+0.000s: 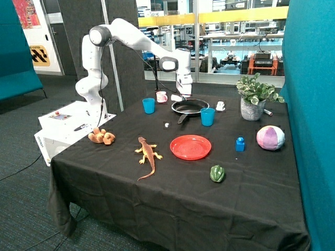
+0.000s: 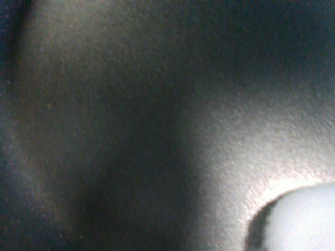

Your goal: Clean the pan

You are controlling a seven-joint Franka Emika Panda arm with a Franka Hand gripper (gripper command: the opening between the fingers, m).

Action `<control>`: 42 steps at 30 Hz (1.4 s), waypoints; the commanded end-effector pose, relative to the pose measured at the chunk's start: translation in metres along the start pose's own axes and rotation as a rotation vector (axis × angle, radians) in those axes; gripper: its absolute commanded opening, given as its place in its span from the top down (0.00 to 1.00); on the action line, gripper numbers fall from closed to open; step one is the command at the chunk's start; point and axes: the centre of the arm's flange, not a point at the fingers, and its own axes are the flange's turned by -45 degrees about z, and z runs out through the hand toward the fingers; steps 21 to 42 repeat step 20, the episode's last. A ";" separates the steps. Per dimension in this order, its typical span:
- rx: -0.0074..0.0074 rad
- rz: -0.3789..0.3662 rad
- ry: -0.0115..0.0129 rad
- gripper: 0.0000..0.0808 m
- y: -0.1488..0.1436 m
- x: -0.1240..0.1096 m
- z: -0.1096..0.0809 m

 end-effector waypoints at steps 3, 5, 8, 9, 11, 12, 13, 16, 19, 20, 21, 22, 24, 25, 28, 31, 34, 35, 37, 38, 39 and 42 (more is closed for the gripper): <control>0.0000 0.020 0.0069 1.00 0.012 -0.017 -0.004; 0.0000 0.033 0.0069 1.00 0.017 -0.020 -0.004; 0.0000 0.037 0.0069 1.00 0.021 -0.023 -0.004; 0.0000 0.039 0.0069 1.00 0.023 -0.024 -0.003; 0.0000 0.040 0.0069 1.00 0.025 -0.025 -0.002; 0.0000 0.040 0.0069 1.00 0.026 -0.026 -0.001; 0.0000 0.042 0.0069 1.00 0.027 -0.027 0.000; 0.0000 0.040 0.0069 1.00 0.027 -0.028 0.002; 0.0000 0.026 0.0069 1.00 0.024 -0.028 0.004; 0.0000 0.021 0.0069 1.00 0.022 -0.028 0.004; 0.0000 0.021 0.0069 1.00 0.022 -0.028 0.004; 0.0000 0.021 0.0069 1.00 0.022 -0.028 0.004; 0.0000 0.021 0.0069 1.00 0.022 -0.028 0.004; 0.0000 0.021 0.0069 1.00 0.022 -0.028 0.004; 0.0000 0.021 0.0069 1.00 0.022 -0.028 0.004; 0.0000 0.021 0.0069 1.00 0.022 -0.028 0.004; 0.0000 0.021 0.0069 1.00 0.022 -0.028 0.004; 0.0000 0.021 0.0069 1.00 0.022 -0.028 0.004; 0.0000 0.021 0.0069 1.00 0.022 -0.028 0.004; 0.0000 0.021 0.0069 1.00 0.022 -0.028 0.004; 0.0000 0.021 0.0069 1.00 0.022 -0.028 0.004; 0.0000 0.021 0.0069 1.00 0.022 -0.028 0.004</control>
